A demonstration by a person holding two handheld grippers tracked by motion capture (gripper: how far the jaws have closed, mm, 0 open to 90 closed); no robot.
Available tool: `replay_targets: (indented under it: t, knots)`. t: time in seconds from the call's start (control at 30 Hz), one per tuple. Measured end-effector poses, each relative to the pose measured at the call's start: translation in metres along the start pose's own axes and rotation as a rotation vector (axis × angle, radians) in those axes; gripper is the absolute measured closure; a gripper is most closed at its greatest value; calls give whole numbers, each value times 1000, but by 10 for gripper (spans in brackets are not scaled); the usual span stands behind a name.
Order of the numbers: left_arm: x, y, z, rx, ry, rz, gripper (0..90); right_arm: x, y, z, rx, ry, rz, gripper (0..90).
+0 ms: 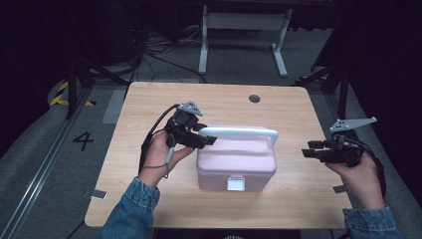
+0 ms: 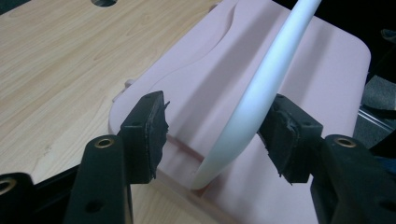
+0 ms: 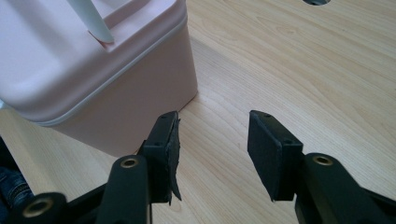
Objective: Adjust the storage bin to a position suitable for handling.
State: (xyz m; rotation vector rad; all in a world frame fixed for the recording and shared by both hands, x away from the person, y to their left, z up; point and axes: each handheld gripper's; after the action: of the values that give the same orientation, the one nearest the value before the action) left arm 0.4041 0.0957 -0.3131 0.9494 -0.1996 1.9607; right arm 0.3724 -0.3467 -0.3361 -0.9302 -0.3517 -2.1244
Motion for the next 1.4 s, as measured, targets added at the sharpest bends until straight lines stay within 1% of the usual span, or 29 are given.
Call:
replay_targets:
  t: [0.1, 0.17, 0.2, 0.23, 0.3, 0.4, 0.43, 0.57, 0.63, 0.7, 0.77, 0.9, 0.97, 1.07, 1.1, 1.13, 1.17, 1.2, 1.27, 1.3, 1.37, 1.4]
  knots:
    - [-4, 2, 0, -20, -3, 22, 462, -2, 0, 0, 7, -2, 5, 548]
    - [-6, 4, 0, -28, -10, 30, 497, -3, 0, 0, 4, -3, 9, 548]
    - [-7, 4, 0, -33, -10, 37, 535, -3, 0, 0, 3, -3, 10, 549]
    - [-7, 5, 0, -34, -14, 40, 601, -3, 0, -1, 1, -5, 13, 551]
    - [-7, 7, 0, -45, -7, 43, 661, -4, 1, -1, 1, -9, 14, 555]
    - [-4, 10, 0, -58, 12, 59, 722, -5, 0, -1, 2, -10, 16, 555]
    - [-4, 11, 1, -64, 8, 64, 737, -5, 0, -1, 2, -8, 16, 555]
    - [-5, 13, 2, -102, 14, 83, 753, -6, 0, 0, 3, -7, 15, 555]
    - [-4, 13, 3, -99, 6, 70, 764, -6, -1, 0, 12, -6, 15, 555]
    - [-3, 13, 4, -102, 3, 73, 769, -4, -3, 1, 19, -1, 18, 553]
    - [-2, 13, 5, -96, 6, 77, 769, -2, -4, 2, 22, 9, 16, 552]
    - [1, 13, 9, -97, -3, 96, 769, 1, -4, 2, 28, 20, 15, 551]
    - [2, 12, 11, -85, 8, 106, 768, 2, -4, 2, 26, 23, 15, 550]
    - [5, 8, 15, -64, 24, 104, 756, 3, -5, 2, 28, 28, 15, 549]
    - [7, 6, 16, -59, 41, 90, 746, 3, -5, 2, 27, 29, 15, 549]
    - [7, 6, 16, -59, 41, 90, 732, 3, -5, 2, 27, 30, 16, 549]
    - [10, 3, 20, -44, 54, 71, 722, 4, -5, 2, 27, 31, 17, 549]
    - [10, 3, 20, -44, 54, 71, 721, 4, -5, 2, 27, 31, 17, 549]
    - [10, 2, 27, -47, 46, 89, 721, 4, -5, 3, 27, 33, 18, 549]
    - [10, 2, 27, -47, 46, 89, 720, 4, -5, 3, 27, 33, 18, 549]
    - [9, 2, 30, -40, 53, 105, 719, 4, -5, 3, 30, 33, 19, 548]
    - [10, 0, 32, -45, 48, 110, 718, 4, -5, 3, 30, 33, 20, 548]
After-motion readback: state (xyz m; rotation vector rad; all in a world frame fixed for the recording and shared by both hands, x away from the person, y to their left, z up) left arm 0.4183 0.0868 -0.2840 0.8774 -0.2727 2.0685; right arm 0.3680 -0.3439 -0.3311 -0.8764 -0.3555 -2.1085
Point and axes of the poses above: each handheld gripper's, and its own axes: x roughly backward along the jaws, z roughly out of its top, y roughly to its right, and after that the axes turned 6 degrees about x, right-handed
